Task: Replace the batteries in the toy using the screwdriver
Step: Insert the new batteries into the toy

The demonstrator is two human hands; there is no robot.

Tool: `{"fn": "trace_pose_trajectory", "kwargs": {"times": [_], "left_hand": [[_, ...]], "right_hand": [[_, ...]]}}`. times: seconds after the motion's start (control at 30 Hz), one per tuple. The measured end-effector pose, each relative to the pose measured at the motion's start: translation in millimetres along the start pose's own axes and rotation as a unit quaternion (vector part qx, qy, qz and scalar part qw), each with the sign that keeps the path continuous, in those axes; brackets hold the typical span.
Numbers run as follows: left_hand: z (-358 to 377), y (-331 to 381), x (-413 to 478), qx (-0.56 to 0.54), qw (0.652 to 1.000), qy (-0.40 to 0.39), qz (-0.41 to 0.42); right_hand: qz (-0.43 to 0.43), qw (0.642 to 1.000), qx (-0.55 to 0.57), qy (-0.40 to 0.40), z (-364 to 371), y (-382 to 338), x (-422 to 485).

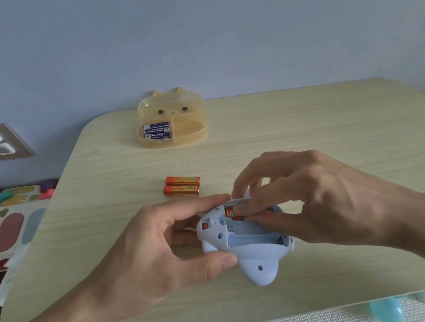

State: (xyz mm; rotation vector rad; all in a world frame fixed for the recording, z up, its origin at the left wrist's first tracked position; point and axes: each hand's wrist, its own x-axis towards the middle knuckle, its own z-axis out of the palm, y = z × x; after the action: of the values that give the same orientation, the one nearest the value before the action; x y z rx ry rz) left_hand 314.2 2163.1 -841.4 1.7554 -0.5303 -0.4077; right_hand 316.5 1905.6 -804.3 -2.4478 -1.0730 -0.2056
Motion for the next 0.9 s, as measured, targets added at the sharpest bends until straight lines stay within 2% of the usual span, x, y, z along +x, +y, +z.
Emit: {"fn": "trace_pose_trajectory", "kwargs": {"times": [0.17, 0.33, 0.43, 0.57, 0.73, 0.9], "left_hand": [[-1, -2, -2, -0.019, 1.0, 0.01, -0.009], [-1, -1, -7, -0.014, 1.0, 0.018, -0.017], [-5, -1, -10, -0.009, 0.999, 0.029, -0.03], [-11, -2, -14, -0.016, 0.998, 0.031, -0.045], [-10, 3, -13, -0.029, 0.999, 0.01, -0.032], [-11, 2, -14, -0.031, 0.999, 0.007, -0.026]], "right_hand": [[0.022, 1.0, -0.015, -0.004, 4, -4, 1], [0.066, 0.996, 0.055, -0.009, -6, -5, 9], [0.111, 0.989, 0.092, 0.024, -18, 3, 31], [0.124, 0.991, 0.025, -0.042, -10, 18, 79], [0.117, 0.99, 0.009, -0.085, 17, 18, 127], [0.123, 0.985, 0.021, -0.117, 28, 21, 133]]}}
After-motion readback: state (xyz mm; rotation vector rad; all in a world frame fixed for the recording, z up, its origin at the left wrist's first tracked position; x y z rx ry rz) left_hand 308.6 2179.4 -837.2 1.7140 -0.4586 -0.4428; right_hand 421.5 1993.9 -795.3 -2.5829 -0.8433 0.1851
